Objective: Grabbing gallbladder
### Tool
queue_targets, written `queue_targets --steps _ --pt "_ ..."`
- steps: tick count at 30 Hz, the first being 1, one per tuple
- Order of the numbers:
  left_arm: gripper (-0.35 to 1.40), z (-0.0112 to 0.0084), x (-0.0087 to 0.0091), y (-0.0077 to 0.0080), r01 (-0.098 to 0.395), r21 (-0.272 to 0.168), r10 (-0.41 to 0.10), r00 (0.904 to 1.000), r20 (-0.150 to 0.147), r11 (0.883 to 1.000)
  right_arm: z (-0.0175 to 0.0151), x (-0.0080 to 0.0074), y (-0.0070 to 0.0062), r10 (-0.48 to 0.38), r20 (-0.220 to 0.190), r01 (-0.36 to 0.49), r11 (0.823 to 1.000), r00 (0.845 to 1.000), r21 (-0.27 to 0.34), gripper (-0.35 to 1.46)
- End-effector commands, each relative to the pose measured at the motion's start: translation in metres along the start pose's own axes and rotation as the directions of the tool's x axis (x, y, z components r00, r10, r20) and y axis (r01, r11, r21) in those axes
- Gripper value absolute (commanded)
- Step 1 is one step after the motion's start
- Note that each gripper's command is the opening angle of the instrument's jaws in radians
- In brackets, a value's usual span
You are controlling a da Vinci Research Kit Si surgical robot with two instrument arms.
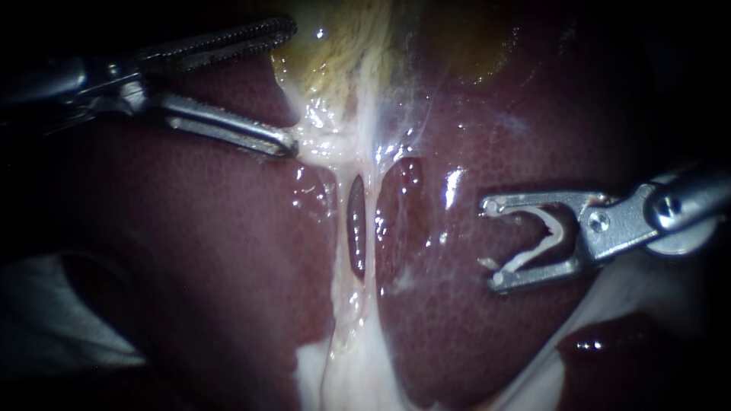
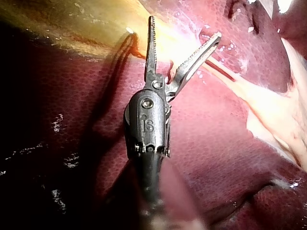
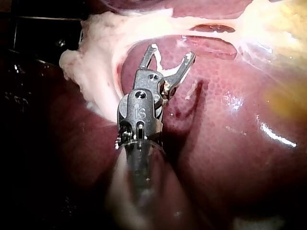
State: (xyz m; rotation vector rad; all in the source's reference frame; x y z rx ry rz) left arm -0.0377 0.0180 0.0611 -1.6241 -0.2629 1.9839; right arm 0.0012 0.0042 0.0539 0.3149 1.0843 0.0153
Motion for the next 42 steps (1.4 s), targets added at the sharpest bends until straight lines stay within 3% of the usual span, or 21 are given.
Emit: queue_targets --steps 1,9,15,18,21,25,30,34,42 --pt "1.16 0.0000 0.0000 0.0000 0.001 0.001 -0.001 1.0000 0.000 1.000 0.0000 0.0000 0.0000 0.000 0.000 0.000 1.000 1.000 0.000 0.50" --pt "1.16 -0.0002 -0.0003 0.0002 -0.001 0.000 0.001 1.0000 0.000 1.000 0.0000 0.0000 0.0000 0.000 0.000 0.000 1.000 1.000 0.000 0.50" --pt "1.16 -0.0014 -0.0019 0.0007 -0.012 -0.006 0.012 0.9999 -0.003 1.000 0.0000 0.0000 0.0000 0.000 0.000 0.000 1.000 1.000 0.000 0.50" --pt "1.14 -0.0023 -0.0028 0.0008 -0.006 -0.011 0.006 0.9999 0.009 1.000 0.0000 0.0000 0.0000 0.000 0.000 0.000 1.000 1.000 0.000 0.50" --pt "1.08 -0.0031 -0.0035 0.0008 0.031 -0.018 -0.030 0.9991 0.031 0.999 0.0000 0.0000 0.0000 0.000 0.000 0.000 1.000 1.000 0.000 0.50" --pt "0.96 -0.0033 -0.0048 0.0009 0.074 -0.012 -0.072 0.9923 0.101 0.997 0.0000 -0.0001 0.0000 0.000 0.000 0.000 1.000 1.000 0.000 0.50" --pt "0.84 -0.0029 -0.0069 0.0015 0.144 0.007 -0.143 0.9739 0.176 0.989 -0.0001 -0.0001 0.0000 0.000 0.000 0.000 1.000 1.000 0.001 0.50" --pt "0.76 -0.0023 -0.0079 0.0015 0.165 0.019 -0.166 0.9642 0.207 0.986 -0.0001 -0.0001 0.0000 0.000 0.000 0.000 1.000 1.000 0.001 0.50" --pt "0.71 -0.0015 -0.0094 0.0009 0.178 0.032 -0.181 0.9572 0.226 0.983 -0.0002 -0.0001 -0.0001 0.000 0.000 0.000 1.000 1.000 0.001 0.50"
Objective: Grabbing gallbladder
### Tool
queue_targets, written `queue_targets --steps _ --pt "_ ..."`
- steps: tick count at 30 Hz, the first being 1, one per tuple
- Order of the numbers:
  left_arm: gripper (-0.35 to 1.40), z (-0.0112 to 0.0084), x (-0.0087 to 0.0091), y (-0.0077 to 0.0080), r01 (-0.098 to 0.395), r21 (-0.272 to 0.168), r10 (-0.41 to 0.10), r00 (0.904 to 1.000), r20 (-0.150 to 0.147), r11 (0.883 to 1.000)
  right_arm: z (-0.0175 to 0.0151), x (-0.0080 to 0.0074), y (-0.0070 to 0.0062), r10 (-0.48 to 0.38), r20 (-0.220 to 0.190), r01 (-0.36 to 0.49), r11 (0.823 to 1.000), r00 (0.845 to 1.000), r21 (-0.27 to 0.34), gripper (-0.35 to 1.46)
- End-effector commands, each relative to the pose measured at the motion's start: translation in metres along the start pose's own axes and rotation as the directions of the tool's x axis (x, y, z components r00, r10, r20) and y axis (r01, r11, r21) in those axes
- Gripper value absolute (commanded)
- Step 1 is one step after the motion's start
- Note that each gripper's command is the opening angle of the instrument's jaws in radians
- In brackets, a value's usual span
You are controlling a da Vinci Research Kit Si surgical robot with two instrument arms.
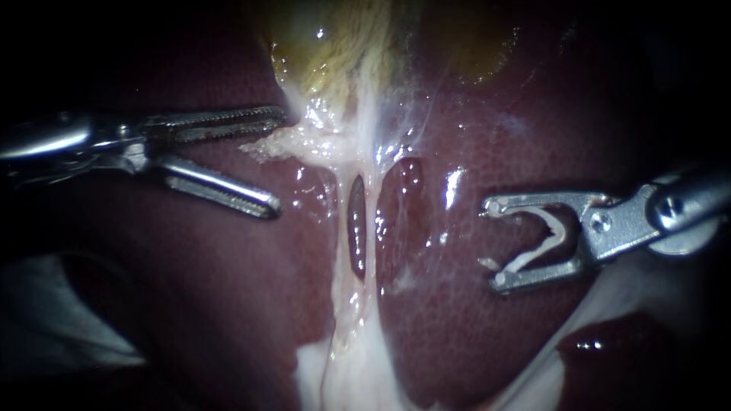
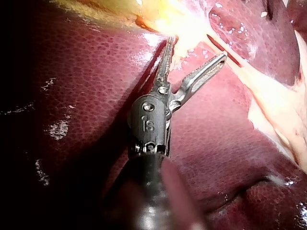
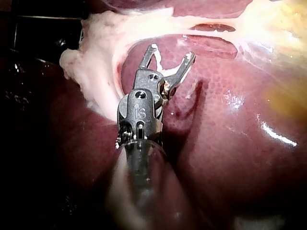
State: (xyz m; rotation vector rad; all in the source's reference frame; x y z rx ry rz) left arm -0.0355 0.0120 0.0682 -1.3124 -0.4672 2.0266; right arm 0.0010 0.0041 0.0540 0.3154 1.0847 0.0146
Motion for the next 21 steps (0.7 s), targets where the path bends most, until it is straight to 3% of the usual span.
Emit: queue_targets --steps 1,7,12,21 --pt "0.71 0.0001 0.0000 -0.0001 0.001 -0.001 -0.001 1.0000 -0.001 1.000 0.0000 0.0000 0.0000 0.000 0.000 0.000 1.000 1.000 0.000 0.50" --pt "0.61 0.0007 -0.0004 -0.0002 0.016 -0.001 -0.016 0.9998 0.011 1.000 -0.0001 0.0000 0.0000 0.000 0.000 0.000 1.000 1.000 0.000 0.50" --pt "0.32 0.0008 -0.0003 -0.0002 0.028 0.000 -0.028 0.9995 0.015 1.000 -0.0001 0.0000 0.0000 0.000 0.000 0.000 1.000 1.000 0.000 0.50" --pt "0.00 0.0007 0.0000 -0.0003 0.065 0.000 -0.065 0.9977 0.022 0.998 -0.0001 0.0000 0.0000 0.000 0.000 0.000 1.000 1.000 0.000 0.50"
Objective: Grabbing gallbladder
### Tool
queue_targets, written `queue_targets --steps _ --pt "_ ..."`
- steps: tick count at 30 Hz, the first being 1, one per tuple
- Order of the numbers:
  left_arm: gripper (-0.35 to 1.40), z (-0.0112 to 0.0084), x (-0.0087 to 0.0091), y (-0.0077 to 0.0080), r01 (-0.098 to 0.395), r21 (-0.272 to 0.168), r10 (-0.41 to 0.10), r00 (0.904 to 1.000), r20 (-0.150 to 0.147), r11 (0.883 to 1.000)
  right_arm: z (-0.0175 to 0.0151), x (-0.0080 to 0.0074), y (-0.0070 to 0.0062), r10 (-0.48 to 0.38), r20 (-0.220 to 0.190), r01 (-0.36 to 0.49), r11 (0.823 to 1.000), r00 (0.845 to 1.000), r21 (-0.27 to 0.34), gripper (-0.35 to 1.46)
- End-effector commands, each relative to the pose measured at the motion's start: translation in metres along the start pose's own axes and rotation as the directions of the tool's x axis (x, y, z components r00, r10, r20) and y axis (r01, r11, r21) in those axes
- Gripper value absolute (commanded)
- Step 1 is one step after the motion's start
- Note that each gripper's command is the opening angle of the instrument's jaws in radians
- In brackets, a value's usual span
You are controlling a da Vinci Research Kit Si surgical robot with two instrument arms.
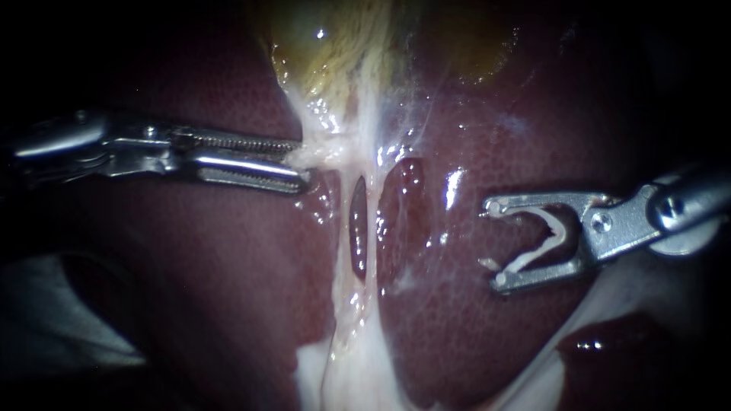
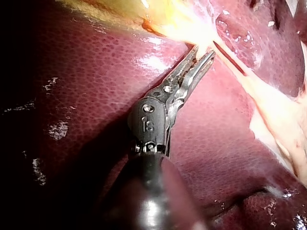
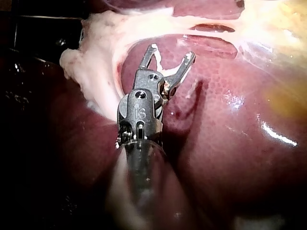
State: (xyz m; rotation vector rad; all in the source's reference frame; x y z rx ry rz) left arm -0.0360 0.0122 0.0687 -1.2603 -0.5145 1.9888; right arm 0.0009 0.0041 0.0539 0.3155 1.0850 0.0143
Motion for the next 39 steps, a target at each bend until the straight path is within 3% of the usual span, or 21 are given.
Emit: queue_targets --steps 1,6,13,19,26,31,39 --pt "-0.02 -0.0001 0.0001 0.0000 0.005 0.000 -0.005 1.0000 0.000 1.000 0.0000 0.0000 0.0000 0.000 0.000 0.000 1.000 1.000 0.000 0.50" --pt "-0.33 -0.0003 0.0001 0.0000 0.029 0.000 -0.029 0.9995 0.007 1.000 0.0000 0.0000 0.0000 0.000 0.000 0.000 1.000 1.000 0.000 0.50" --pt "-0.35 -0.0008 0.0004 0.0000 0.036 0.004 -0.036 0.9987 0.036 0.999 0.0000 0.0000 0.0000 0.000 0.000 0.000 1.000 1.000 0.000 0.50" --pt "-0.35 -0.0019 0.0010 0.0006 0.069 -0.006 -0.068 0.9961 0.056 0.998 -0.0001 0.0000 0.0000 0.000 0.000 0.000 1.000 1.000 0.000 0.50" --pt "-0.35 -0.0036 0.0035 0.0014 0.095 -0.020 -0.093 0.9937 0.062 0.995 -0.0001 0.0000 0.0000 0.000 0.000 0.000 1.000 1.000 0.000 0.50" --pt "-0.35 -0.0057 0.0056 0.0010 0.105 -0.017 -0.104 0.9925 0.065 0.994 -0.0001 0.0000 0.0000 0.000 0.000 0.000 1.000 1.000 0.000 0.50" --pt "-0.35 -0.0097 0.0086 -0.0005 0.132 0.008 -0.132 0.9909 0.027 0.991 -0.0001 -0.0001 0.0000 0.000 0.000 0.000 1.000 1.000 0.001 0.50"
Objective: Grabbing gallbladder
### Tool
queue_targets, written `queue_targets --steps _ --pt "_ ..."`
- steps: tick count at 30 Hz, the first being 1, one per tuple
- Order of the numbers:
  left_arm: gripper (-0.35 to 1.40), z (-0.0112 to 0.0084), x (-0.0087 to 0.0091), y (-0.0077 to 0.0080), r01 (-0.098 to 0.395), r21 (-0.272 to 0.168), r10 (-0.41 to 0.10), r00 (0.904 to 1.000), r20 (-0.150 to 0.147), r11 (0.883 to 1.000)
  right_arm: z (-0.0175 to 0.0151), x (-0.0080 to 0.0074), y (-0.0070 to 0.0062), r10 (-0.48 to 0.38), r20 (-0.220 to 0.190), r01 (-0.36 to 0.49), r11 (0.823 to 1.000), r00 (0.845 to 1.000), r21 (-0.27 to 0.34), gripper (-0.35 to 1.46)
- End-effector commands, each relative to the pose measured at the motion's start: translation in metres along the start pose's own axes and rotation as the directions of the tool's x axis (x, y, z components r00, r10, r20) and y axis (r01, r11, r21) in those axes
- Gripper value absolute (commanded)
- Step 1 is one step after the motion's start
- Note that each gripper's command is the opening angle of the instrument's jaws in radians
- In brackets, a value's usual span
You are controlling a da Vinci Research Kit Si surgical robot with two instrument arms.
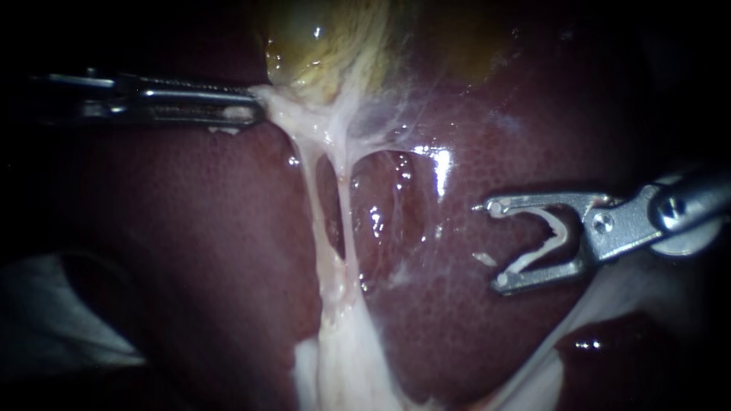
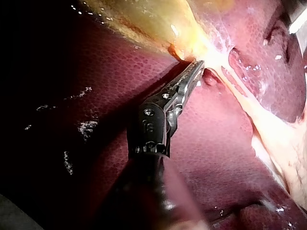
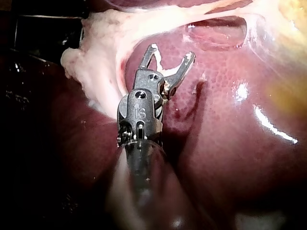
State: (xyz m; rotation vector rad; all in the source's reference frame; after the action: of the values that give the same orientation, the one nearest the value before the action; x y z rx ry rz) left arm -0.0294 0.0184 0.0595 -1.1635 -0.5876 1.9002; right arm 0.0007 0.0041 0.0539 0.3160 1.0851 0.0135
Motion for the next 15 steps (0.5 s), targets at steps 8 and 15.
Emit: queue_targets --steps 8,15 --pt "-0.35 -0.0009 0.0004 -0.0002 0.000 0.006 0.000 1.0000 -0.007 1.000 0.0000 0.0000 0.0000 0.000 0.000 0.000 1.000 1.000 0.000 0.50" --pt "-0.35 -0.0009 0.0003 -0.0002 -0.001 0.007 0.001 1.0000 -0.007 1.000 0.0000 0.0000 0.0000 0.000 0.000 0.000 1.000 1.000 0.000 0.50"
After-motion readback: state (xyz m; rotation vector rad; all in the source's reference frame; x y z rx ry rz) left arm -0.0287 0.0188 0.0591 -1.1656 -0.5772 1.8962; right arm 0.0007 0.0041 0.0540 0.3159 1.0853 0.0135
